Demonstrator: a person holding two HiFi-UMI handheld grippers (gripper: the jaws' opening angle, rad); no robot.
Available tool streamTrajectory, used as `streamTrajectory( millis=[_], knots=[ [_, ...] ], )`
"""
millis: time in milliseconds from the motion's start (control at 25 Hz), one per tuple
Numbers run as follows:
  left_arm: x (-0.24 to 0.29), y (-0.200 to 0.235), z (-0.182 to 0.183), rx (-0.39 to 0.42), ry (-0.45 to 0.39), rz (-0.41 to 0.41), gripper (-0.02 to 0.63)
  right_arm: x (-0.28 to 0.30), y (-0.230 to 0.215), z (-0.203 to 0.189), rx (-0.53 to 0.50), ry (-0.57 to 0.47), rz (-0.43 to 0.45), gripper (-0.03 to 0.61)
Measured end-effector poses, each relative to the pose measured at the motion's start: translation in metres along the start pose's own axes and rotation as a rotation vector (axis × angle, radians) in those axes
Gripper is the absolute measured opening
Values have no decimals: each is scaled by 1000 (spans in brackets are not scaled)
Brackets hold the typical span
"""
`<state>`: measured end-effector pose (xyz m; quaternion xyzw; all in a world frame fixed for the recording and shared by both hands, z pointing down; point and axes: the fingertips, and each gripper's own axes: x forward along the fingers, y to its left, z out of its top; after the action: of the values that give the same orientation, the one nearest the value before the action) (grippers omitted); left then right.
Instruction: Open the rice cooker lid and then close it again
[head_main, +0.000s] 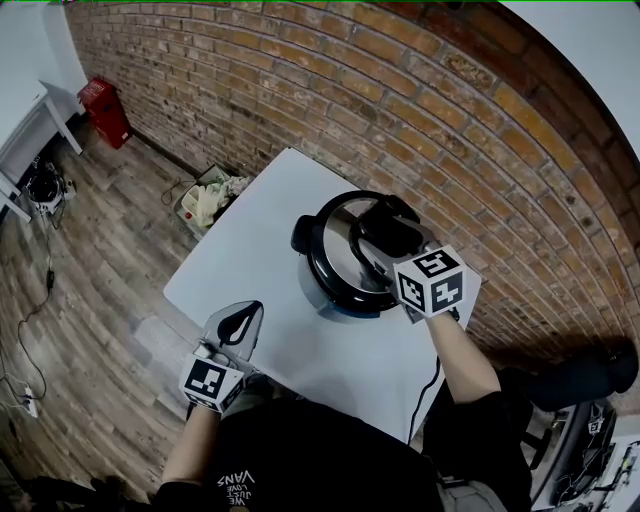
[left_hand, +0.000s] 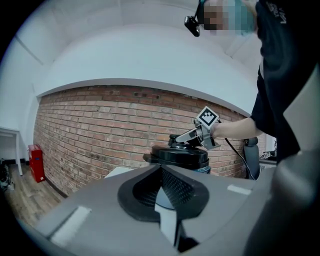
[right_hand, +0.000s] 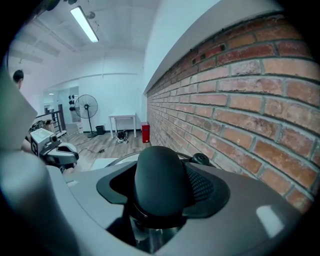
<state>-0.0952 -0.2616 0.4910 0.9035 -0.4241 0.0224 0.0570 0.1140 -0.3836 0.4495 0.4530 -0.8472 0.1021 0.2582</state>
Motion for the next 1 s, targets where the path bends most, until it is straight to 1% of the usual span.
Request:
streamTrajectory(
  millis=[80, 200, 360, 440, 560, 680, 800, 880, 1000],
  knots=[
    [2, -1, 1, -6, 12, -10, 2, 0, 0, -1, -2, 8, 30, 293],
    [4, -2, 1, -18, 35, -11, 2, 1, 3, -1, -49, 15, 118, 282],
    [5, -1, 0, 5, 7, -19, 2, 1, 5, -2, -120, 6, 229, 282],
    [4, 0, -2, 2, 19, -18, 2, 1, 5, -2, -142, 4, 262, 282],
    [-1, -1, -5, -20, 67, -11, 2, 3, 3, -2, -180, -2, 315, 282],
    [-3, 0, -4, -5, 43, -2, 2, 5, 2, -2, -206, -1, 365, 282],
    [-4, 0, -3, -7, 48, -1, 2, 4, 2, -1, -208, -3, 368, 282],
    [-5, 3, -1, 5, 22, -1, 2, 3, 1, 1, -210, -17, 350, 284],
    [-5, 7, 2, 11, 10, 2, 2, 3, 2, 5, -208, -63, 306, 285]
  ],
)
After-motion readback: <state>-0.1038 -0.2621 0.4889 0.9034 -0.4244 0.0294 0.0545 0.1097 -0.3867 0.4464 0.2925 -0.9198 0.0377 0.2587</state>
